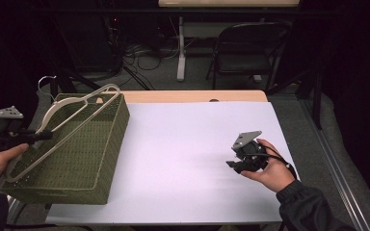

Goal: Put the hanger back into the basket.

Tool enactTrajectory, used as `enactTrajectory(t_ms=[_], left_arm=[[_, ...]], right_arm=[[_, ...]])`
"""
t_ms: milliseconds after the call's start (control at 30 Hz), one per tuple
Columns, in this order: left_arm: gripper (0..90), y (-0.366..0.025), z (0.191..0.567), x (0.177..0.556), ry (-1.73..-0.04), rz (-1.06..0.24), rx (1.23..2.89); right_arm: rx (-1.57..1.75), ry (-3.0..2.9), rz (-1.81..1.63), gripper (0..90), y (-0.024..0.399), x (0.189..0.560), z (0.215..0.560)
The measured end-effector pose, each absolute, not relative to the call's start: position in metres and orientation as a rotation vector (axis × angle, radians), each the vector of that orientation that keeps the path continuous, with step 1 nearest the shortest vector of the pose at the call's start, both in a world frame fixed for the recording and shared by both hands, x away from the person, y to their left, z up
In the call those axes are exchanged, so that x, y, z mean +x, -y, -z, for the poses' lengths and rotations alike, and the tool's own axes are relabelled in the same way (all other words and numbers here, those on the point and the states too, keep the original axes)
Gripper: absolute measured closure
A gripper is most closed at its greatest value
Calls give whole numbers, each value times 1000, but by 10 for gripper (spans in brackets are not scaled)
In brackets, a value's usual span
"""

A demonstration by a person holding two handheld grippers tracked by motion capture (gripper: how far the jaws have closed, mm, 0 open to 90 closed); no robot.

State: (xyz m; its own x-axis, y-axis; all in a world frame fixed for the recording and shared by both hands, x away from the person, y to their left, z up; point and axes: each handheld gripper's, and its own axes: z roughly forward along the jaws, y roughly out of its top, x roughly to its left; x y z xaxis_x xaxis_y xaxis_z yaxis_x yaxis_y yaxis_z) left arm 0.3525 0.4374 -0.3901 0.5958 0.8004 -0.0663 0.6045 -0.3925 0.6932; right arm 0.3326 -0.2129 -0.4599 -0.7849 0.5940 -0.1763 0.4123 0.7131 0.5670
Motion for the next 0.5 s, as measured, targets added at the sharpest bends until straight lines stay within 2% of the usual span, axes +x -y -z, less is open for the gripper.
enactTrajectory(t_ms=[500], left_arm=[[870,-447,430,358,-1111,-295,2149]], right_arm=[[781,-2586,-715,472,210,334,463]])
